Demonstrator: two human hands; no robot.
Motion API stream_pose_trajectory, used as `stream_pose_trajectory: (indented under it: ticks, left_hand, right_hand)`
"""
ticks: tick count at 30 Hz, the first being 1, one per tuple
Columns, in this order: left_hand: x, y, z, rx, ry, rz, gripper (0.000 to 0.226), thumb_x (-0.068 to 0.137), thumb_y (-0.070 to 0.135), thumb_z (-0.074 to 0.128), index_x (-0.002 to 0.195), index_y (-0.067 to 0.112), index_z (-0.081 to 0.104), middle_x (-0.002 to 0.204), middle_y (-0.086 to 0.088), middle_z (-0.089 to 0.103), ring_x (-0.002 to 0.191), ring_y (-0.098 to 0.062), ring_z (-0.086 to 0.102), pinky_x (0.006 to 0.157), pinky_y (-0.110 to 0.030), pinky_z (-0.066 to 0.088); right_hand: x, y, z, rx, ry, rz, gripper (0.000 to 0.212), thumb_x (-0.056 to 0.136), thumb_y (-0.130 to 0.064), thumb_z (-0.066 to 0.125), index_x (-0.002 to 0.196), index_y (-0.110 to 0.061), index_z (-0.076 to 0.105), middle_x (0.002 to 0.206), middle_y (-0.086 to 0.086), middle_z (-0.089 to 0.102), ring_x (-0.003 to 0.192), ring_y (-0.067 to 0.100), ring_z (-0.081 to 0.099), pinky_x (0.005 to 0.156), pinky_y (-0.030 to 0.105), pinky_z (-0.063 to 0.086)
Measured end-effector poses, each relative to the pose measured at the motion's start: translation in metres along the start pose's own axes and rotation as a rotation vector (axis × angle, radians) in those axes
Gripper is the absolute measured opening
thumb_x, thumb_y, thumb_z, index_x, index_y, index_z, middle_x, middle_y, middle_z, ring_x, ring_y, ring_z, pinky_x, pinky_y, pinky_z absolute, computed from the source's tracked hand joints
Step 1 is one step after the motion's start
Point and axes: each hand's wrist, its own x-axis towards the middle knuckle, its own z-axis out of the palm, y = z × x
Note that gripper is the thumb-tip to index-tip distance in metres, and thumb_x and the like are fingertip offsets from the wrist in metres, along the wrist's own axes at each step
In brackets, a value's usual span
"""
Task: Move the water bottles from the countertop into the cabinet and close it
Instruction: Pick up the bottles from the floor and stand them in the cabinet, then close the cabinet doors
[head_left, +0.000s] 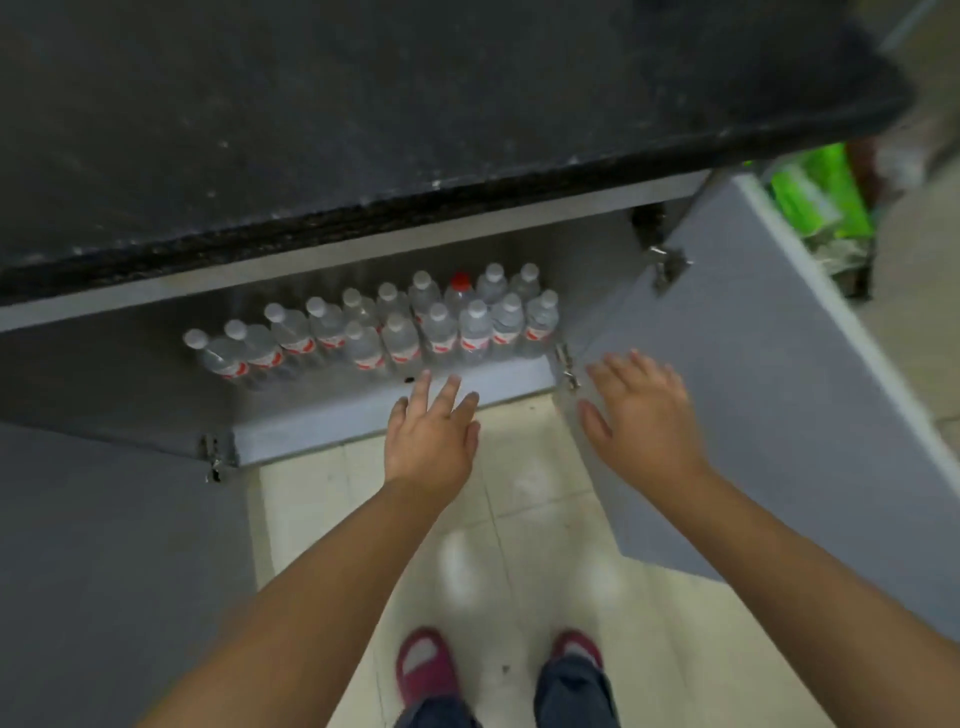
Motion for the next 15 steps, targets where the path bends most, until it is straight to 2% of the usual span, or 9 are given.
stream_pose_trajectory:
  ticks: [3, 6, 8, 10, 12, 15]
  left_hand:
    - [-0.023, 0.046, -0.013, -0.011, 0.055, 0.073, 0.046, 0.102, 0.034, 0.024, 0.148, 0.027, 0.021, 0.16, 0.005, 0.009, 0.149, -0.022, -0.004, 0.121, -0.041, 0.006]
    - [-0.042, 0.089, -0.018, -0.03, 0.106, 0.087, 0.047, 0.102, 0.034, 0.025, 0.148, 0.026, 0.02, 0.16, 0.005, 0.01, 0.149, -0.022, -0.003, 0.121, -0.042, 0.007]
    - [-0.054, 0.112, -0.017, -0.027, 0.107, 0.084, 0.048, 0.102, 0.035, 0.024, 0.148, 0.026, 0.018, 0.161, 0.005, 0.009, 0.149, -0.023, -0.004, 0.121, -0.042, 0.007]
    - [-0.066, 0.127, -0.014, -0.016, 0.116, 0.069, 0.048, 0.102, 0.036, 0.024, 0.149, 0.026, 0.016, 0.161, 0.005, 0.007, 0.149, -0.023, -0.005, 0.121, -0.042, 0.007]
    - [-0.079, 0.133, -0.012, -0.003, 0.119, 0.046, 0.048, 0.102, 0.036, 0.023, 0.149, 0.027, 0.016, 0.161, 0.005, 0.007, 0.149, -0.023, -0.006, 0.121, -0.042, 0.006]
    - [-0.1, 0.12, -0.012, 0.007, 0.144, -0.041, 0.048, 0.102, 0.036, 0.024, 0.149, 0.027, 0.018, 0.161, 0.004, 0.006, 0.149, -0.024, -0.006, 0.121, -0.041, 0.006]
  right_hand:
    - [-0.051, 0.045, -0.049, -0.019, 0.098, 0.071, 0.05, 0.073, -0.033, 0.041, 0.096, -0.001, 0.071, 0.103, 0.023, 0.073, 0.102, 0.047, 0.065, 0.081, 0.067, 0.047]
    - [-0.093, 0.084, -0.085, -0.043, 0.207, 0.198, 0.048, 0.082, -0.028, 0.057, 0.122, -0.002, 0.059, 0.135, 0.028, 0.052, 0.128, 0.05, 0.043, 0.099, 0.066, 0.036]
    - [-0.115, 0.102, -0.091, 0.02, 0.068, 0.247, 0.063, 0.089, -0.026, 0.058, 0.143, -0.007, 0.032, 0.152, 0.023, 0.025, 0.141, 0.041, 0.025, 0.112, 0.052, 0.028]
    - [-0.13, 0.108, -0.088, 0.106, -0.079, 0.219, 0.073, 0.094, -0.029, 0.051, 0.149, -0.008, 0.008, 0.155, 0.018, 0.014, 0.137, 0.034, 0.031, 0.107, 0.04, 0.035]
    - [-0.136, 0.104, -0.086, 0.154, -0.092, 0.155, 0.074, 0.096, -0.028, 0.046, 0.149, -0.007, -0.001, 0.156, 0.018, 0.01, 0.135, 0.033, 0.034, 0.102, 0.036, 0.038]
    - [-0.143, 0.084, -0.077, 0.189, -0.15, 0.071, 0.068, 0.097, -0.025, 0.042, 0.149, -0.004, 0.003, 0.155, 0.028, -0.006, 0.144, 0.039, 0.016, 0.11, 0.037, 0.033]
